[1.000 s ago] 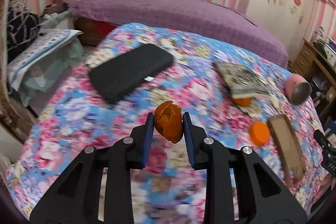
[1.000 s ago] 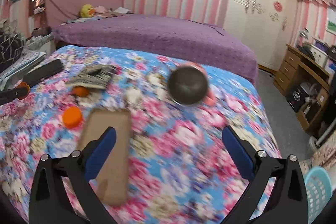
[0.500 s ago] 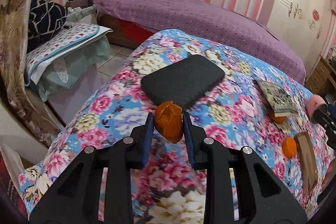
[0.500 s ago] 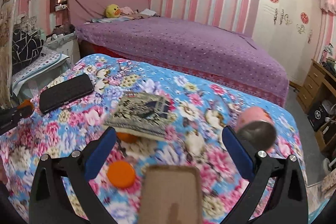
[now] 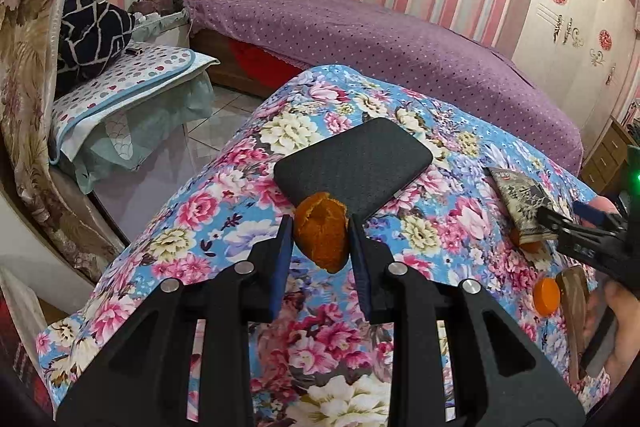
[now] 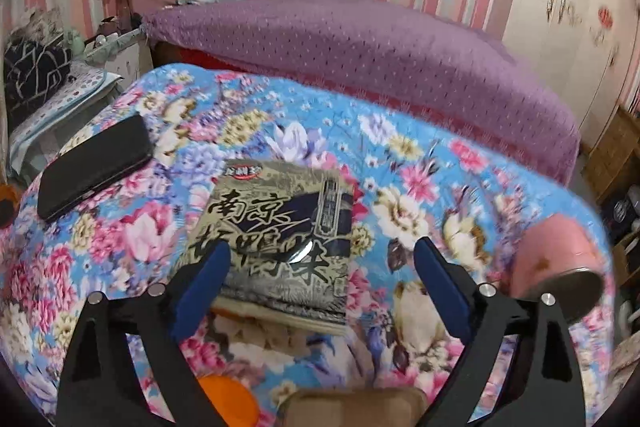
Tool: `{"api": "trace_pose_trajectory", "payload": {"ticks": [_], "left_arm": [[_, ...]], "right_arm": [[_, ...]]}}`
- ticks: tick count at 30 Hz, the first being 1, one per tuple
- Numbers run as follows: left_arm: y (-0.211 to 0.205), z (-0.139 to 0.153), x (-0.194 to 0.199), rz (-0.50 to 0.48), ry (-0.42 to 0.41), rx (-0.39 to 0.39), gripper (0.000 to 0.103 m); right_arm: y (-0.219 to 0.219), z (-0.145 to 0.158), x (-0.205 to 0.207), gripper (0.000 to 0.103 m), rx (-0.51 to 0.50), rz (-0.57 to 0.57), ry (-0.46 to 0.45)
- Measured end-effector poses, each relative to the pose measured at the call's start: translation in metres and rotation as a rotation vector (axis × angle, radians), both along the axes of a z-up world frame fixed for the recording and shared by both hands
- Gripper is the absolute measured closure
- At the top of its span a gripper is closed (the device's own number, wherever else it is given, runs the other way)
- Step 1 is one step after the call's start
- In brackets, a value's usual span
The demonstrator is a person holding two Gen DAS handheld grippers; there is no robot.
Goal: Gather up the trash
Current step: 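Lower the right tool onto the printed snack packet and grasp it, then carry the orange peel and snack packet in both tools to the basket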
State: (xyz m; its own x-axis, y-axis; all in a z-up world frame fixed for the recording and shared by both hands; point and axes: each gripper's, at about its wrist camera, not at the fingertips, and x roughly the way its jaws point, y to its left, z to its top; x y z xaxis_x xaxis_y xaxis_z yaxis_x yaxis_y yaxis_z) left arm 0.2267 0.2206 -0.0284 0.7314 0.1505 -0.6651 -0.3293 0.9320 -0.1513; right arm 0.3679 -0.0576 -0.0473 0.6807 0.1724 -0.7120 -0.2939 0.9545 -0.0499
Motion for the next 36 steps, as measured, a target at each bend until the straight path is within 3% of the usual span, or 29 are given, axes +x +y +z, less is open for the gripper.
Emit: {"api": "trace_pose_trajectory", "payload": {"ticks": [3, 4, 5, 7, 8, 12, 25, 31, 36], "left_arm": [[-0.003, 0.001, 0.001, -0.007, -0.003, 0.003, 0.076], [-0.004, 0.002, 0.001, -0.009, -0.004, 0.004, 0.076], [-0.005, 0.002, 0.001, -0.009, -0.004, 0.004, 0.076], [-0.005, 0.003, 0.001, -0.011, -0.005, 0.004, 0.076], [-0.006, 0.003, 0.001, -0.010, -0.005, 0.004, 0.076], [-0.008, 0.005, 0.000, -0.009, -0.007, 0.008, 0.076], [-0.024, 0.023, -0.011, -0.013, -0.042, 0.021, 0.076], [-0.060, 0.029, -0.019, -0.065, -0.056, 0.062, 0.076], [-0.095, 0.031, -0.028, -0.133, -0.065, 0.052, 0.076]], "right_arm": [[-0.006, -0.011, 0.010, 0.021, 0.078, 0.011, 0.069], [-0.008, -0.012, 0.011, 0.030, 0.103, 0.017, 0.083], [-0.010, -0.013, 0.012, 0.044, 0.132, 0.028, 0.094], [-0.009, -0.015, 0.010, 0.055, 0.154, 0.046, 0.102], [-0.008, -0.015, 0.008, 0.067, 0.151, 0.057, 0.096], [-0.008, -0.014, 0.004, 0.088, 0.142, 0.054, 0.078], [-0.060, 0.035, -0.042, 0.092, 0.142, 0.004, -0.098], [-0.101, 0.050, -0.087, 0.092, 0.132, -0.030, -0.139], [-0.142, 0.058, -0.131, 0.092, 0.109, -0.078, -0.165]]}}
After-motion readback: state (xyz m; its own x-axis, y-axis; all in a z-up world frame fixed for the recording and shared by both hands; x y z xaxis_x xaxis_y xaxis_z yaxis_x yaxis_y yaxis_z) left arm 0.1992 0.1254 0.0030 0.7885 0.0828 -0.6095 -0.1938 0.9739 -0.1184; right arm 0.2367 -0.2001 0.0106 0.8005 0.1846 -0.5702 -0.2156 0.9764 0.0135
